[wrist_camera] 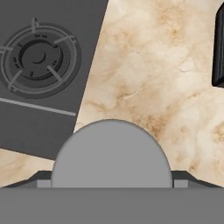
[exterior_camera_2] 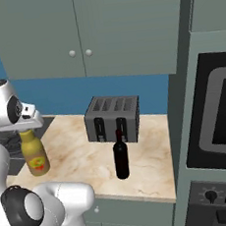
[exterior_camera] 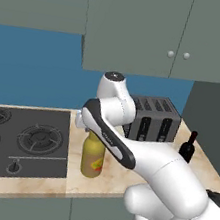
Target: There is a wine glass and glass cup on the dining counter. Place the wine bottle next to the wine glass and the juice bottle next to the glass cup.
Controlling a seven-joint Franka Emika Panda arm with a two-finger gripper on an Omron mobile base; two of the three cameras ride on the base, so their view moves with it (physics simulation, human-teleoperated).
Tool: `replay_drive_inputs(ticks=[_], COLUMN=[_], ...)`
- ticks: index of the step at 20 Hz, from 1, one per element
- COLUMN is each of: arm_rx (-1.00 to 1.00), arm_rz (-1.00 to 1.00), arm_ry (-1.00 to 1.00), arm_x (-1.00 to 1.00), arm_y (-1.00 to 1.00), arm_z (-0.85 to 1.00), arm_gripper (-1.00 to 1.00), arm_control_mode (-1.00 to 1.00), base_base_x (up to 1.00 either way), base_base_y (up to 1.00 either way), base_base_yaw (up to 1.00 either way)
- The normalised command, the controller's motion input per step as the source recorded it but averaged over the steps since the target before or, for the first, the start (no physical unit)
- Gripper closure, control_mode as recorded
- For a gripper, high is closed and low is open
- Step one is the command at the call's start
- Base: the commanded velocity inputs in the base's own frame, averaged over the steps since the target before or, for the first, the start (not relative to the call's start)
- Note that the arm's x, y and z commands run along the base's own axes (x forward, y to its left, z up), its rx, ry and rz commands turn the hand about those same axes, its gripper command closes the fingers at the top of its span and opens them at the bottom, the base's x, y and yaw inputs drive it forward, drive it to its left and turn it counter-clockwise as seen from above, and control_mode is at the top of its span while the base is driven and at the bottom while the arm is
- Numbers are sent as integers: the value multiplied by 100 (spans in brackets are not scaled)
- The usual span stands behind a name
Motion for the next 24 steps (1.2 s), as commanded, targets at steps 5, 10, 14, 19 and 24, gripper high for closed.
replay_drive_inputs(ticks=[5, 10, 14, 19, 24], arm_rx=[0, 4, 5, 2, 0], arm_rz=[2, 5, 7, 4, 0], arm_ry=[0, 0, 6, 1, -5], arm_x=[0, -15, -28, -45, -49], arm_y=[0, -3, -4, -9, -20], arm_z=[-6, 32, 68, 57, 40], arm_gripper=[100, 100, 100, 100, 100], arm_control_mode=[-100, -100, -100, -100, -100], base_base_x=[0, 0, 0, 0, 0], base_base_y=[0, 0, 0, 0, 0], base_base_yaw=[0, 0, 0, 0, 0])
